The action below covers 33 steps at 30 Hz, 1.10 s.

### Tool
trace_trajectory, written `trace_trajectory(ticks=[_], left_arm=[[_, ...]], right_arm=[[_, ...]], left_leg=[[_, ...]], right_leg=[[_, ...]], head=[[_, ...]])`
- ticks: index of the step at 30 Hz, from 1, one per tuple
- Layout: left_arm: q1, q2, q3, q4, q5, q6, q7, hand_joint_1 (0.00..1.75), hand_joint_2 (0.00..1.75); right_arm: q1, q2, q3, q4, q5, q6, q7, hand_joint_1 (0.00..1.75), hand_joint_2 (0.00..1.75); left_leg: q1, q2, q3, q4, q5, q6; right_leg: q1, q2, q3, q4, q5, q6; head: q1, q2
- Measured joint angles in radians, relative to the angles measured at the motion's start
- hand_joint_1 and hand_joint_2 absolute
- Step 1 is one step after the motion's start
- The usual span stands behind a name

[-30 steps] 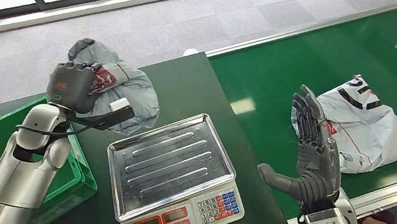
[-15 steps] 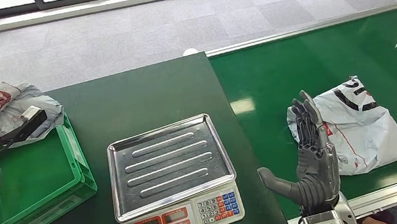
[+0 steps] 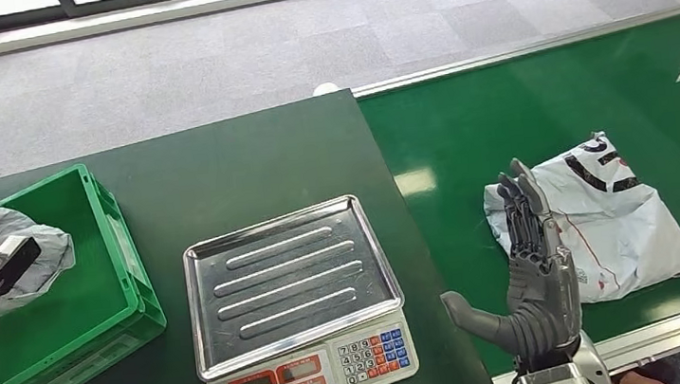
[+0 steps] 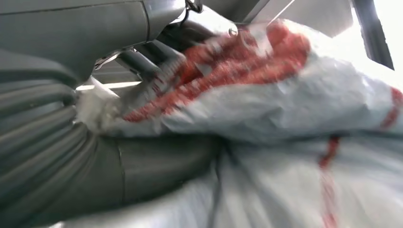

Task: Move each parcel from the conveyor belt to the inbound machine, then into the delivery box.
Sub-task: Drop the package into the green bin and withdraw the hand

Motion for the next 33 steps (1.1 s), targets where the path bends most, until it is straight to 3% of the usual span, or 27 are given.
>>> trace_trajectory(ticks=[1,5,10,13,17,21,24,27,30,33], left_arm=[[0.006,-0.002,0.006,0.003,0.001,0.0,-0.006,0.0,0.0],[0.026,-0.033,0.017,-0.036,0.104,-0.022,-0.059,0.0,0.0],[0.056,-0.105,0.016,-0.216,0.613,-0.244,-0.159,0.0,0.0],[0.083,-0.136,0.013,-0.321,0.833,-0.3,-0.173,0.0,0.0],[0.126,-0.163,-0.004,-0.438,1.051,-0.308,-0.197,0.0,0.0],[0.147,-0.178,-0.021,-0.504,1.253,-0.31,-0.229,0.0,0.0],[0.152,-0.183,-0.059,-0.548,1.462,-0.3,-0.282,0.0,0.0],[0.168,-0.184,-0.1,-0.587,1.531,-0.286,-0.3,0.0,0.0],[0.176,-0.184,-0.124,-0.608,1.544,-0.276,-0.304,0.0,0.0],[0.181,-0.183,-0.138,-0.62,1.572,-0.288,-0.305,0.0,0.0]], right_arm=[[-0.001,0.0,0.0,0.0,0.0,0.002,0.0,0.0,0.0],[-0.005,-0.003,-0.002,0.002,0.015,-0.002,0.018,0.0,1.75],[-0.004,-0.015,-0.031,0.01,0.172,-0.068,0.111,0.0,1.75],[-0.005,-0.026,-0.061,0.02,0.29,-0.093,0.174,0.0,1.75],[-0.024,-0.048,-0.112,0.055,0.476,-0.124,0.288,0.0,0.0],[-0.081,-0.095,-0.162,0.122,0.665,-0.136,0.41,0.0,0.0],[-0.172,-0.205,-0.203,0.261,0.782,-0.085,0.506,0.0,0.0],[-0.232,-0.298,-0.253,0.379,0.787,-0.069,0.507,0.0,0.0],[-0.255,-0.345,-0.273,0.436,0.793,-0.066,0.504,0.0,0.0],[-0.263,-0.371,-0.278,0.466,0.805,-0.049,0.518,0.0,1.31]], left_leg=[[0.0,0.0,0.0,0.0,0.0,0.0],[0.0,0.0,0.0,0.0,0.0,0.0],[0.0,0.0,0.0,0.0,-0.001,0.0],[0.0,0.002,0.0,0.0,-0.002,0.0],[0.0,0.002,0.0,0.0,-0.002,0.001],[0.0,0.003,0.001,0.0,-0.002,0.001],[-0.001,0.001,0.001,0.002,-0.002,0.001],[-0.001,-0.001,0.001,0.002,-0.002,0.001],[0.0,-0.001,0.001,0.002,-0.002,0.001],[0.0,0.0,0.001,0.001,-0.002,0.001]], right_leg=[[0.0,0.0,0.0,0.0,0.0,0.0],[0.0,0.0,0.0,0.0,0.0,0.0],[0.0,0.0,0.0,-0.001,0.0,0.0],[0.0,0.001,0.0,-0.001,0.0,0.0],[0.0,0.001,0.0,-0.001,0.0,0.0],[0.0,0.002,0.0,-0.002,0.0,0.0],[0.0,0.001,0.002,-0.002,0.001,0.0],[0.0,-0.001,0.002,-0.002,0.001,0.0],[0.0,-0.001,0.002,-0.002,0.001,0.0],[0.0,-0.001,0.002,-0.002,0.001,0.0]], head=[[0.0,0.0],[0.0,0.0],[0.0,0.0],[0.0,0.0],[0.0,0.0],[0.0,0.0],[0.0,0.0],[0.0,0.0],[0.0,0.0],[0.0,0.0]])
